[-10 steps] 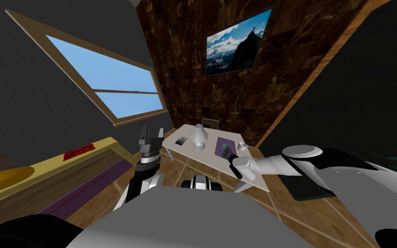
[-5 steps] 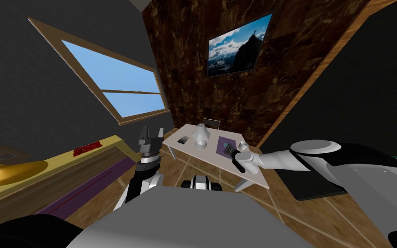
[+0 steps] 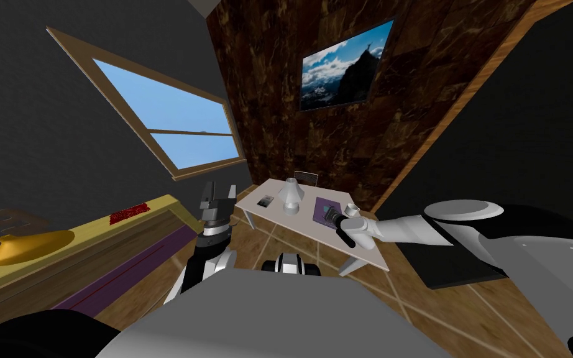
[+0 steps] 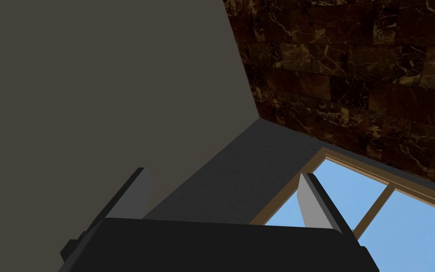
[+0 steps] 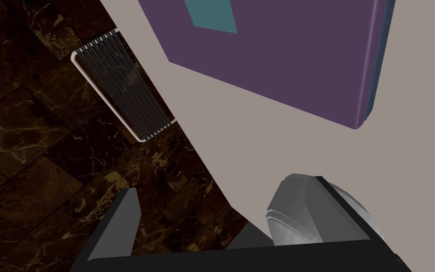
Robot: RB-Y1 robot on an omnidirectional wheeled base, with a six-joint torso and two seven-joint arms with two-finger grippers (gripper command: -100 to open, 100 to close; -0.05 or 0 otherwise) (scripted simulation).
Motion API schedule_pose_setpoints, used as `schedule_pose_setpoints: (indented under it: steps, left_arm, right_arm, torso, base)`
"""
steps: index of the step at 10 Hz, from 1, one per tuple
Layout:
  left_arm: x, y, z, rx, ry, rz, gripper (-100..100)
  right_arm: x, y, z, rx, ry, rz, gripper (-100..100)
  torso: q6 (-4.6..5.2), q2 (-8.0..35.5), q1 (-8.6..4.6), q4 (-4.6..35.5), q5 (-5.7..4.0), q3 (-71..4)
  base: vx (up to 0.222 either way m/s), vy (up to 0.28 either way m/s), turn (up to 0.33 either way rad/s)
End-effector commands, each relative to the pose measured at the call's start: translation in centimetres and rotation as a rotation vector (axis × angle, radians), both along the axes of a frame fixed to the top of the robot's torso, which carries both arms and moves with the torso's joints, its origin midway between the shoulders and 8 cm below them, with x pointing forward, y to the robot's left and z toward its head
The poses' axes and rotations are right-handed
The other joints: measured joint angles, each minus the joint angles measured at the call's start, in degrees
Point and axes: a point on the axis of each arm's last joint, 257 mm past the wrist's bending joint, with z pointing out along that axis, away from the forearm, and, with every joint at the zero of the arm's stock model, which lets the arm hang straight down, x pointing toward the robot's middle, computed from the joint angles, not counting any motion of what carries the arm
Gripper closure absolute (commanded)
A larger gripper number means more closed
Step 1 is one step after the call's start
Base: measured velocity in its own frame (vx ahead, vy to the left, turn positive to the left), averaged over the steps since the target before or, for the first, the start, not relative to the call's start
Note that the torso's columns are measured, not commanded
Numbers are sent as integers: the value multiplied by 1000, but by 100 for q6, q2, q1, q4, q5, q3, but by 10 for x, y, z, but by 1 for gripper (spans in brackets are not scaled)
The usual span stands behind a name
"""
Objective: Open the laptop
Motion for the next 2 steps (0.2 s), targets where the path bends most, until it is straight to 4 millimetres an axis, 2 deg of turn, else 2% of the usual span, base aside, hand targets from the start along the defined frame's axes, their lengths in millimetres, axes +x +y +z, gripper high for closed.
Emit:
schedule_pose_setpoints:
  steps: [1, 2]
  left_arm:
    - [0, 0, 0, 0, 0, 0, 0]
    - [0, 0, 0, 0, 0, 0, 0]
  right_arm:
    - [0, 0, 0, 0, 0, 0, 0]
    - [0, 0, 0, 0, 0, 0, 0]
  torso:
    - [0, 3, 3, 1, 1, 2]
    - [0, 4, 3, 2, 1, 3]
  base:
    - [0, 0, 0]
    - [0, 0, 0]
